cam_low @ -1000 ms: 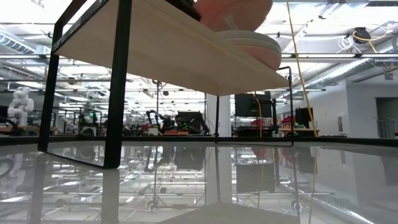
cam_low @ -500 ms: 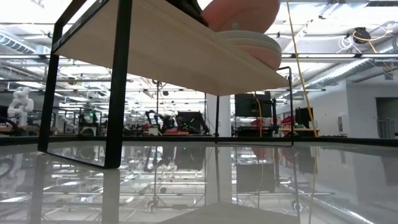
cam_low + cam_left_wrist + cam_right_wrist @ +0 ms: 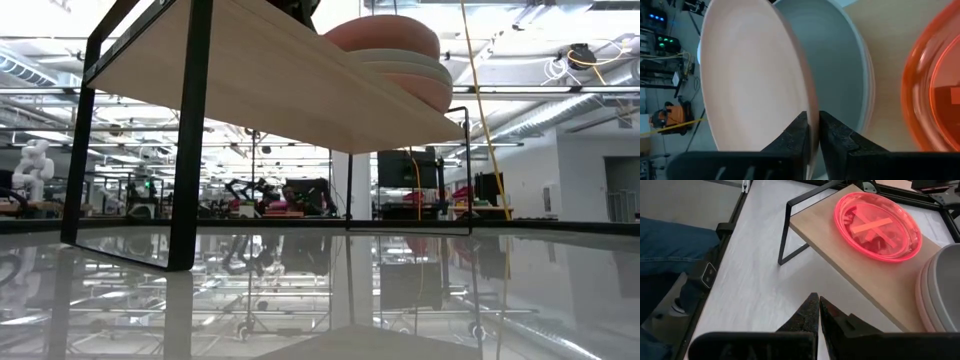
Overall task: Place and stack plates onto a shelf
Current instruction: Stack the big light pink plate on top of the big gray plate on the shelf
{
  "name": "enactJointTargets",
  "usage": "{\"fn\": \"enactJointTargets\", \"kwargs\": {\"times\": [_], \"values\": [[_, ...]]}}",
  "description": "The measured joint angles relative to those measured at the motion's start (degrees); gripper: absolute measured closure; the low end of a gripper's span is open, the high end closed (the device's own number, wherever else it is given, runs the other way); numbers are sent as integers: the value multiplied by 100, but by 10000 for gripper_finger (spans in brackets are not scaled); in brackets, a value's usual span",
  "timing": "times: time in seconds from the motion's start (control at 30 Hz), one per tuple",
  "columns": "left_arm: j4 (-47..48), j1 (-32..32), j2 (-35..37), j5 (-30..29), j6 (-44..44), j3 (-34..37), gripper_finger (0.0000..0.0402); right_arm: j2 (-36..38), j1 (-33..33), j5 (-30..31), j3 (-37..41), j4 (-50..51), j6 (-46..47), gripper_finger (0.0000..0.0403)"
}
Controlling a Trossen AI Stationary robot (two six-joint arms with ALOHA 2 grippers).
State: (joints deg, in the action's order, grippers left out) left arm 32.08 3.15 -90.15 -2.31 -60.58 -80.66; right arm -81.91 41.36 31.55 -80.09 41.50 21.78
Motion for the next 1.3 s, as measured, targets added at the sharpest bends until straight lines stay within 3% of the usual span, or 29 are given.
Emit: {"fn": "enactJointTargets", "kwargs": {"times": [0.53,0.97,1.3], "values": [[-11,10,-63,47,302,4,347,0,0,0,0,-2,2,403],[94,-6,-63,89,980,4,263,0,0,-2,0,-2,4,403],[39,-144,-63,287,1428,4,247,0,0,-2,0,-2,4,403]]}}
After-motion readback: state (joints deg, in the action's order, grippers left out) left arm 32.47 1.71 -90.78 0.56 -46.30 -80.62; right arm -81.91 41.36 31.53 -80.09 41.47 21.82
